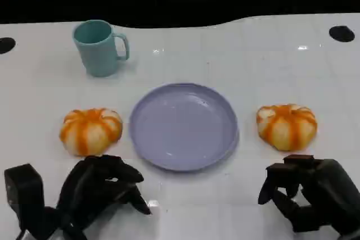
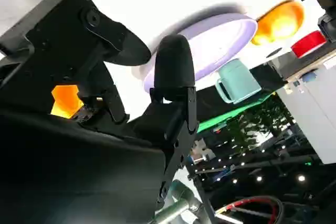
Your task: Grasp the bread from the table and place it into the plate.
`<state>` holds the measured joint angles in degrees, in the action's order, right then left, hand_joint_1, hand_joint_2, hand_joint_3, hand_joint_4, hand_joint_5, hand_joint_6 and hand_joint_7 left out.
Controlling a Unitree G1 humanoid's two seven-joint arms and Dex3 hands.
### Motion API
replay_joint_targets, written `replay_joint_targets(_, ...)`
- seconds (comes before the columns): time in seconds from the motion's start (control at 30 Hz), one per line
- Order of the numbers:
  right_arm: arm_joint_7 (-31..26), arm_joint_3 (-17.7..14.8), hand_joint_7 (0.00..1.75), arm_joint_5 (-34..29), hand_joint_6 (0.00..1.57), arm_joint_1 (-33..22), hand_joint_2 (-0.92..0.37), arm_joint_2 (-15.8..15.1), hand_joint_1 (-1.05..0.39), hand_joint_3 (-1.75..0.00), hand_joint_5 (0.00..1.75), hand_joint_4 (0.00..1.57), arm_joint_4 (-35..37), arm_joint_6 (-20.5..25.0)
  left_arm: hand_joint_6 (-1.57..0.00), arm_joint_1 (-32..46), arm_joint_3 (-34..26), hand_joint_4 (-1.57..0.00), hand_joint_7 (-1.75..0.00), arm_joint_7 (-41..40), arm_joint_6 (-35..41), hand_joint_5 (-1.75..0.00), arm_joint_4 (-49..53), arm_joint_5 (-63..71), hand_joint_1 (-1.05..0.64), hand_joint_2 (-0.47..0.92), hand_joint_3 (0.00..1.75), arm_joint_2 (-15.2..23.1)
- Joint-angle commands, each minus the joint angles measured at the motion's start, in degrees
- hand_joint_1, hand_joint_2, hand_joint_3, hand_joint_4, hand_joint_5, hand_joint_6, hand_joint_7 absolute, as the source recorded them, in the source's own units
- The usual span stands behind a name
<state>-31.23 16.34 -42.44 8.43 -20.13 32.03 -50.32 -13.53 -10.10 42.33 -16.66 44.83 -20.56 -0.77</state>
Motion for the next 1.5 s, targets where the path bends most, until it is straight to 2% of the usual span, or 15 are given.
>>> replay_joint_targets(0.03,0.17,-0.33,1.15,0.62,0.92,-0.01,-0.31,-1.12,-0.13,-1.26,1.65,0.91,-0.43,0.14,-1.57,0.04,-0.52,-1.57,-0.2,0.14,-0.03,-0.57,-0.18,-0.21,-1.05,0.71,0.0,0.85)
replay_joint_targets(0.67,0.42,-0.36,1.15,0.87,0.93,0.22,-0.31,-1.09,-0.14,-1.28,1.64,0.91,0.16,-0.22,-1.57,-0.2,-0.55,-1.57,-0.2,0.19,-0.47,-0.58,0.25,0.11,-1.05,0.72,0.0,0.97)
replay_joint_targets(0.93,0.28,-0.7,1.15,1.11,0.88,-0.07,-0.33,-0.95,-0.14,-1.23,1.64,0.89,-0.39,0.08,-1.57,-0.28,-0.64,-1.57,-0.2,0.26,-0.15,-0.58,0.41,0.0,-1.05,0.71,0.0,1.03)
replay_joint_targets(1.1,-1.3,-1.06,0.98,-0.08,0.87,-0.21,-0.42,-1.04,-0.15,-1.06,1.6,0.84,-1.35,0.63,-1.57,-0.26,-0.62,-1.57,-0.2,0.14,-0.58,-0.58,0.46,0.18,-1.05,0.72,0.0,1.03)
replay_joint_targets(1.23,-1.21,-1.49,0.75,0.36,0.88,-0.67,-0.52,-1.3,-0.2,-0.81,1.31,0.81,-2.99,1.03,-1.57,-0.24,-0.65,-1.57,-0.2,-0.01,-0.57,-0.58,0.47,0.2,-1.05,0.72,0.0,1.0)
replay_joint_targets(1.33,-0.88,-2.05,0.58,1.3,0.9,-1.03,-0.6,-1.36,-0.22,-0.63,1.17,0.79,-4.31,1.02,-1.57,-0.39,-0.83,-1.57,-0.2,0.3,-0.39,-0.58,0.77,-0.11,-1.05,0.71,0.0,0.92)
replay_joint_targets(1.43,0.3,-3.02,0.43,2.32,0.85,-1.44,-0.72,-1.53,-0.27,-0.43,1.21,0.67,-6.07,1.84,-1.57,-0.48,-0.91,-1.57,-0.19,0.55,-0.27,-0.57,0.92,-0.21,-1.05,0.71,0.0,0.95)
replay_joint_targets(1.5,1.53,-3.49,0.36,3.06,0.81,-1.71,-0.78,-1.69,-0.29,-0.31,1.14,0.61,-7.02,2.54,-1.57,-0.54,-0.91,-1.57,-0.19,0.6,-0.28,-0.57,1.0,-0.18,-1.05,0.71,0.0,0.99)
